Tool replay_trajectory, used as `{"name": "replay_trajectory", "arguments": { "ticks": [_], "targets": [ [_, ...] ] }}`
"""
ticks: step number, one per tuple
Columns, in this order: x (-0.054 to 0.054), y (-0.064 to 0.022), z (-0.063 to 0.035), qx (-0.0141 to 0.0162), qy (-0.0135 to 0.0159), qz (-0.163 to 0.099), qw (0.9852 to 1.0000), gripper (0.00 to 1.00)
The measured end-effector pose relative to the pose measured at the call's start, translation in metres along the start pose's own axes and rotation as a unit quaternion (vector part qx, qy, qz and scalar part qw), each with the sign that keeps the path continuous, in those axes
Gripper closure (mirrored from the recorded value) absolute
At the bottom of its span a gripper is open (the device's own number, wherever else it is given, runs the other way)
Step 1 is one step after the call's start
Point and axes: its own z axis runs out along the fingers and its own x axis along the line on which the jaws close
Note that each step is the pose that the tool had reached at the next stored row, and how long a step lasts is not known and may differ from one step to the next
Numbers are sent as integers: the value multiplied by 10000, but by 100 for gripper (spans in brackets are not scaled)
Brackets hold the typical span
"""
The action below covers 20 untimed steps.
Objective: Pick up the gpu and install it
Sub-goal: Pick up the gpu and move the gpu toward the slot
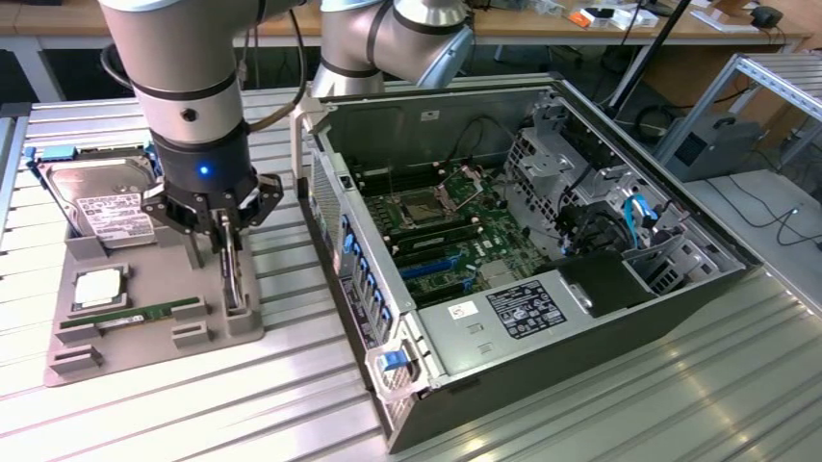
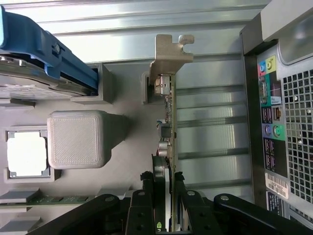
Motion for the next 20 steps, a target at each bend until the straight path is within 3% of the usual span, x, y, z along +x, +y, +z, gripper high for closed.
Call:
{"name": "replay_trajectory", "arguments": {
  "ticks": [20],
  "targets": [
    [-4, 7, -164, 0, 0, 0, 10000, 73]
  ]
}}
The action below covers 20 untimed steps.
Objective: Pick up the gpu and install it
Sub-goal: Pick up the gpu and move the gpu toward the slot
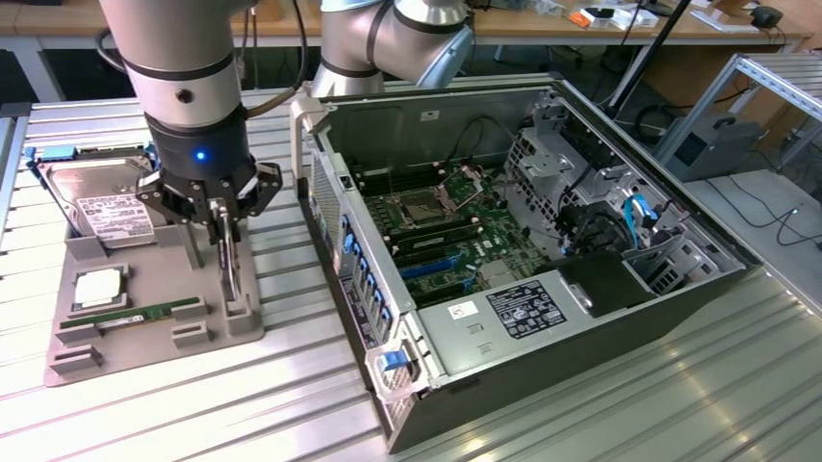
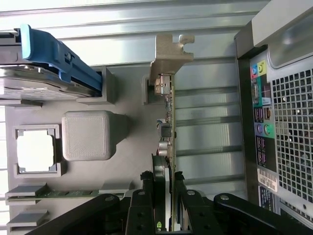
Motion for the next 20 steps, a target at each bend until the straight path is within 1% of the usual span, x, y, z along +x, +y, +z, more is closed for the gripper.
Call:
{"name": "replay_trajectory", "arguments": {
  "ticks": [7, 20],
  "targets": [
    [-1, 2, -33, 0, 0, 0, 10000, 73],
    [-1, 3, -61, 0, 0, 0, 10000, 73]
  ]
}}
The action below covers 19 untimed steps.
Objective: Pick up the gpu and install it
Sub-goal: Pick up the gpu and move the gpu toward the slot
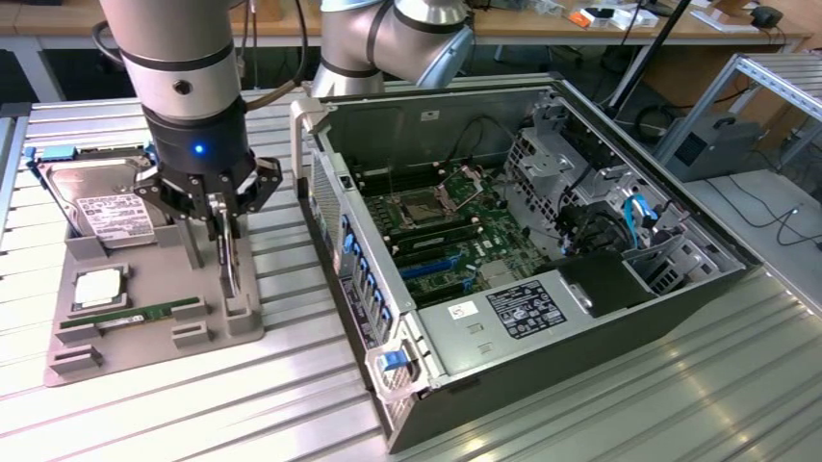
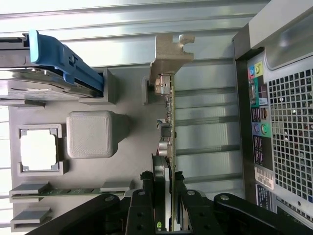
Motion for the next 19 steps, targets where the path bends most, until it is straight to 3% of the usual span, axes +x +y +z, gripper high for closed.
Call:
{"name": "replay_trajectory", "arguments": {
  "ticks": [19],
  "targets": [
    [-2, 3, -66, 0, 0, 0, 10000, 73]
  ]
}}
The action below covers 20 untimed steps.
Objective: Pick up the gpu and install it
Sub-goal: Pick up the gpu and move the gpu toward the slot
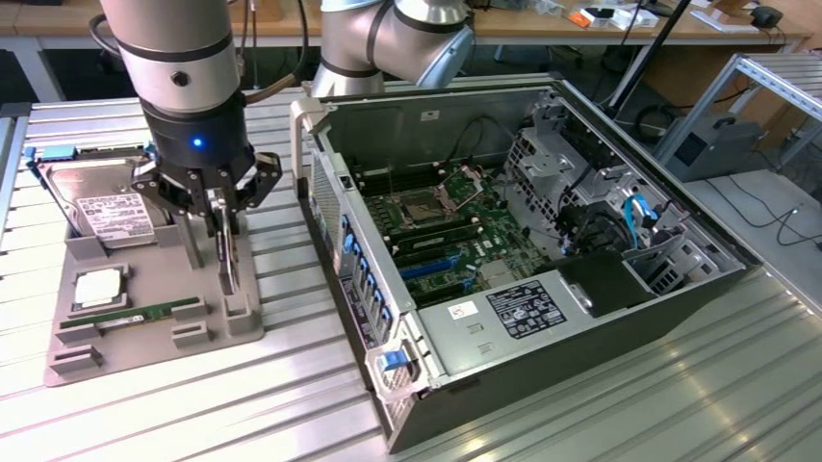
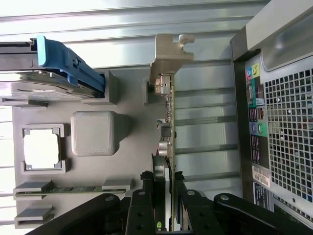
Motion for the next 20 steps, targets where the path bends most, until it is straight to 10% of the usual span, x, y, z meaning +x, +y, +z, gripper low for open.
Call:
{"name": "replay_trajectory", "arguments": {
  "ticks": [20],
  "targets": [
    [-2, 3, -77, 0, 0, 0, 10000, 73]
  ]
}}
